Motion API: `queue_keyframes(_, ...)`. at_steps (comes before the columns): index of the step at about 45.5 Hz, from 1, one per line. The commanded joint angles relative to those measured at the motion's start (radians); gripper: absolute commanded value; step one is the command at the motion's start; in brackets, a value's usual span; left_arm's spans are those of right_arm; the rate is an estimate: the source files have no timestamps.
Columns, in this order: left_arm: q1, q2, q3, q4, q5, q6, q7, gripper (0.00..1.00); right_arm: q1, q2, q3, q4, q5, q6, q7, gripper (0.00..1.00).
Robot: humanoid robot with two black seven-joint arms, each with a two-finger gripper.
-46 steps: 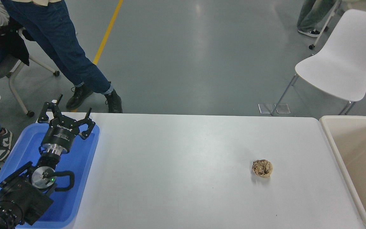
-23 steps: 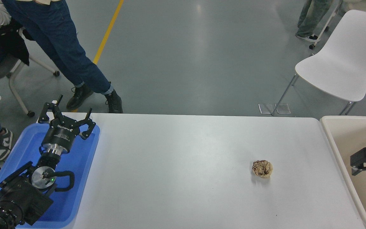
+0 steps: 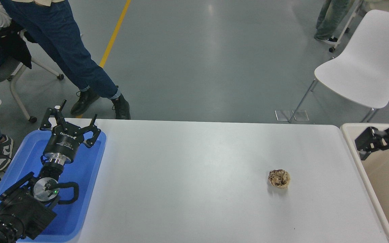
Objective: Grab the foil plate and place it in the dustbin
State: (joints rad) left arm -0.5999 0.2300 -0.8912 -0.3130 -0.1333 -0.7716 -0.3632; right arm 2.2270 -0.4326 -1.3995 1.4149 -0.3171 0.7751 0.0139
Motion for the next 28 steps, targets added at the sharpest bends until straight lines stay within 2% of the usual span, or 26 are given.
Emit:
queue_keyframes(1, 0.000, 0.000, 0.000, 0.000, 0.000, 0.000, 0.000, 1.00, 0.065, 0.052, 0.074, 0.033, 0.004, 0.010, 0.000, 1.00)
queue_keyframes(28, 0.000, 0.000, 0.000, 0.000, 0.000, 0.000, 0.001, 1.00, 0.074, 0.081, 0.109, 0.019, 0.006, 0.010, 0.001, 1.00)
